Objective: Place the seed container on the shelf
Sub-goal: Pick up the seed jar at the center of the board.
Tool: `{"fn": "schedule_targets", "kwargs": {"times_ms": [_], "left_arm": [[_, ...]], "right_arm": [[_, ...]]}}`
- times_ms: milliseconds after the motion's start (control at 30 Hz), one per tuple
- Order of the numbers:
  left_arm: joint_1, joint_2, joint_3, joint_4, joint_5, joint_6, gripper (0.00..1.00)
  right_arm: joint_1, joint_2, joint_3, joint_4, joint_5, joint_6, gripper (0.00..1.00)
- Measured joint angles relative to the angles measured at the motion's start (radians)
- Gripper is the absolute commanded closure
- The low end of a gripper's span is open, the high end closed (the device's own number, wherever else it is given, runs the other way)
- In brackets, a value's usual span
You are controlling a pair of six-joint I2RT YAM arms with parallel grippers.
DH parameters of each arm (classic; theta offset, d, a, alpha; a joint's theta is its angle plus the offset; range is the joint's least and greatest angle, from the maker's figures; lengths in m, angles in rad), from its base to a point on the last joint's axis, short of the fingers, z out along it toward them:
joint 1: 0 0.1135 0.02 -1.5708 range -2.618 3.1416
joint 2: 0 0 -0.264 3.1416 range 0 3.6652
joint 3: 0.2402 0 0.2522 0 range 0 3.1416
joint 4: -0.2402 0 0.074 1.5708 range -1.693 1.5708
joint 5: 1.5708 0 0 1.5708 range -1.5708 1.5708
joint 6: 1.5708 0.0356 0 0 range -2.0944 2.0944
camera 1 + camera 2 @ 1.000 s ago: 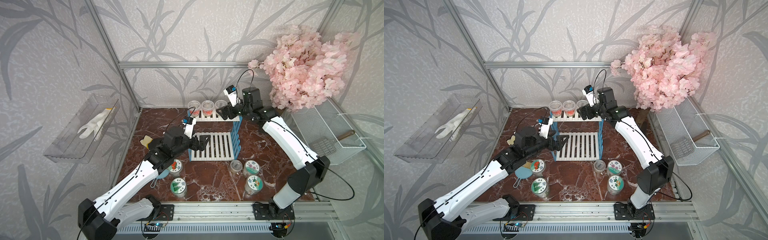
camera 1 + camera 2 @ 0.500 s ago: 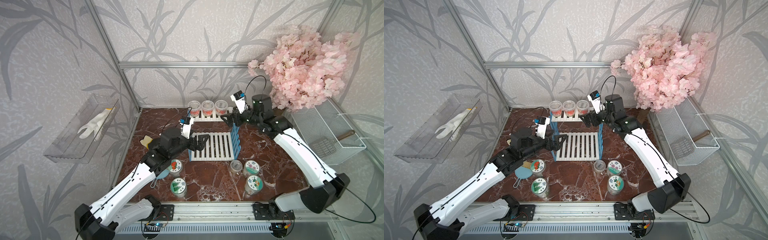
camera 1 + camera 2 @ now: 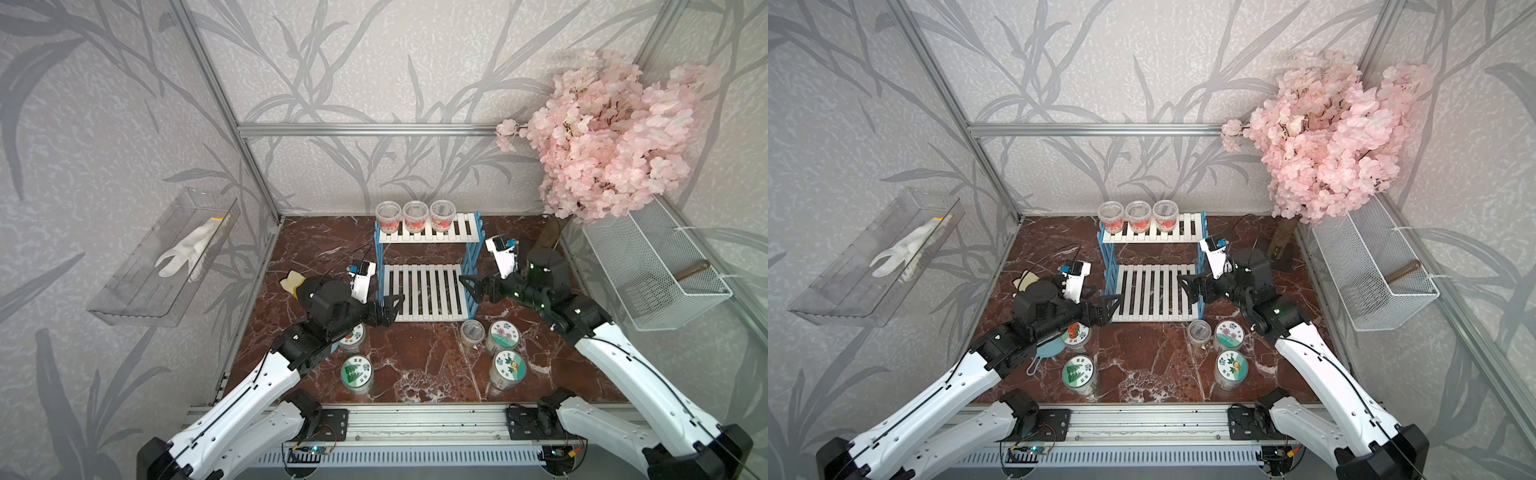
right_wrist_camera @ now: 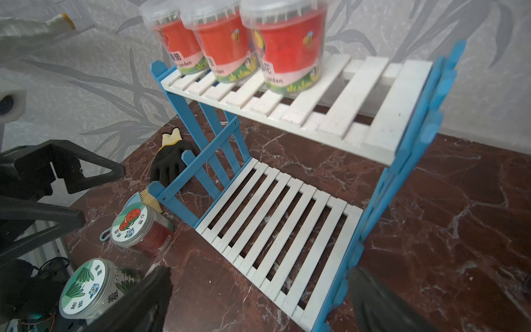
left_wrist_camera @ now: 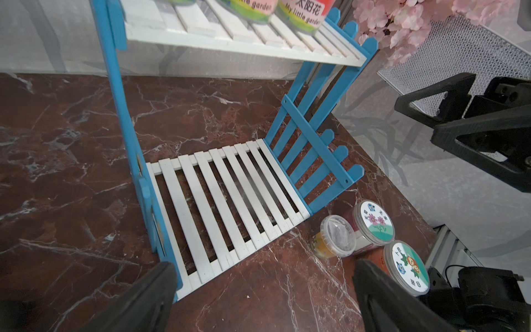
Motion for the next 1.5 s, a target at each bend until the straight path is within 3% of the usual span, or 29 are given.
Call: {"fn": "schedule_targets", "kwargs": {"times_ms": [100,233,367,500,667,900,1500], "left_arm": [[0.000,0.005,-0.013,0.001,0.043,-0.006,0.00],[-0.016,0.053,-0.016,0.008,0.081,-0.034,0.00],[-0.108,0.093,-0.016,0.008,0.055,-0.039,0.00],[-0.227,0.120,-0.016,0.028,0.023,-0.015,0.00],[-0.276,0.182,-0.018,0.084,-0.037,-0.001,0.00],[-0.288,0.195,-0.048,0.148,-0.095,0.002,0.00],[-0.288,0.194,-0.065,0.169,-0.192,-0.032,0.00]], "right_arm": [[0.000,-0.029,-0.031,-0.011,-0.003,0.035,0.01],[0.000,-0.039,-0.055,-0.040,-0.012,0.096,0.12],[0.016,-0.041,-0.101,-0.087,-0.026,0.150,0.19],[0.106,-0.039,-0.143,-0.156,0.034,0.180,0.20],[0.248,0.004,-0.145,-0.223,0.202,0.209,0.21],[0.316,0.027,-0.156,-0.280,0.368,0.237,0.25],[0.367,0.172,-0.163,-0.320,0.447,0.259,0.24]]}}
